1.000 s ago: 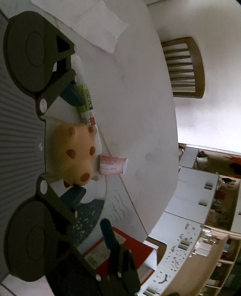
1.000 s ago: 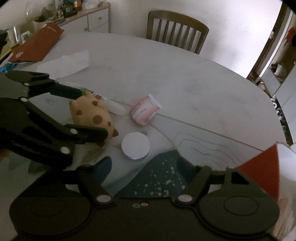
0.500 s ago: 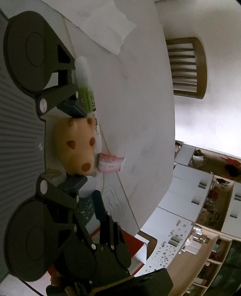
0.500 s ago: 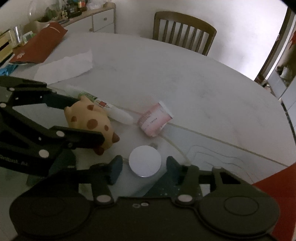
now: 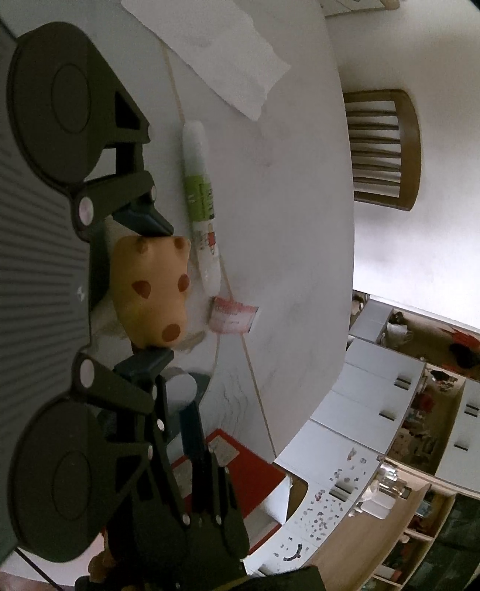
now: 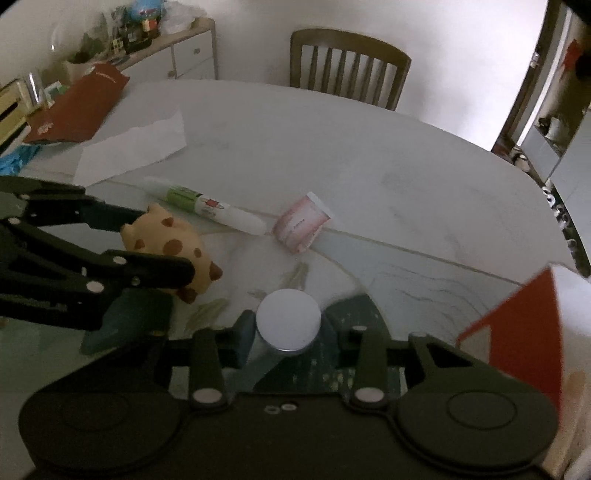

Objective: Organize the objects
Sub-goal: 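Grasp the yellow spotted plush with the left gripper while the right grasps the white lid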

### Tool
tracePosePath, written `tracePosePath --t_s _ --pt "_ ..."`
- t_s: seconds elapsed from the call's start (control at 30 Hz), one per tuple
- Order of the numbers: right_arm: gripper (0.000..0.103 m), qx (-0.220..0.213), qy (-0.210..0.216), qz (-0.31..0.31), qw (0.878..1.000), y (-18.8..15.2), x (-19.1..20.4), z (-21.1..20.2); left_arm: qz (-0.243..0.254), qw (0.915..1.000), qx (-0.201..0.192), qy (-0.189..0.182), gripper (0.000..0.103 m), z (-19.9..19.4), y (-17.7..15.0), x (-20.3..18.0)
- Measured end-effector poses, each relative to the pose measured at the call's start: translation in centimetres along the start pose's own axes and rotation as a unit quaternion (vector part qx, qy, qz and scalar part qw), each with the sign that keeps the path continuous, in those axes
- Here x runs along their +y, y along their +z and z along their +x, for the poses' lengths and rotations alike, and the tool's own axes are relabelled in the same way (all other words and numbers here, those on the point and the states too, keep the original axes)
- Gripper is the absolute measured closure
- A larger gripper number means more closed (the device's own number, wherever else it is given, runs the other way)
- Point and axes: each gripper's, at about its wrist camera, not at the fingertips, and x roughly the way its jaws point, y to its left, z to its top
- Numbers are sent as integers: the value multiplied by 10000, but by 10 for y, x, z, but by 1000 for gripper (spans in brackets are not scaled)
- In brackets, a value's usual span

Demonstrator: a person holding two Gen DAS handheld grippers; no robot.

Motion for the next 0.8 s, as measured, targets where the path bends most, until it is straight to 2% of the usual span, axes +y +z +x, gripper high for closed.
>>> tracePosePath --t_s 0.13,0.37,0.8 --pt "65 -72 -1 135 9999 -7 -1 -24 -109 9999 42 -41 39 -13 -4 -9" --pt "65 -248 -41 295 9993 -19 -6 -69 -24 9999 -36 -157 39 -40 -4 -35" --pt "65 -695 23 516 9962 -51 -33 -141 285 9987 -252 -328 39 -79 0 -112"
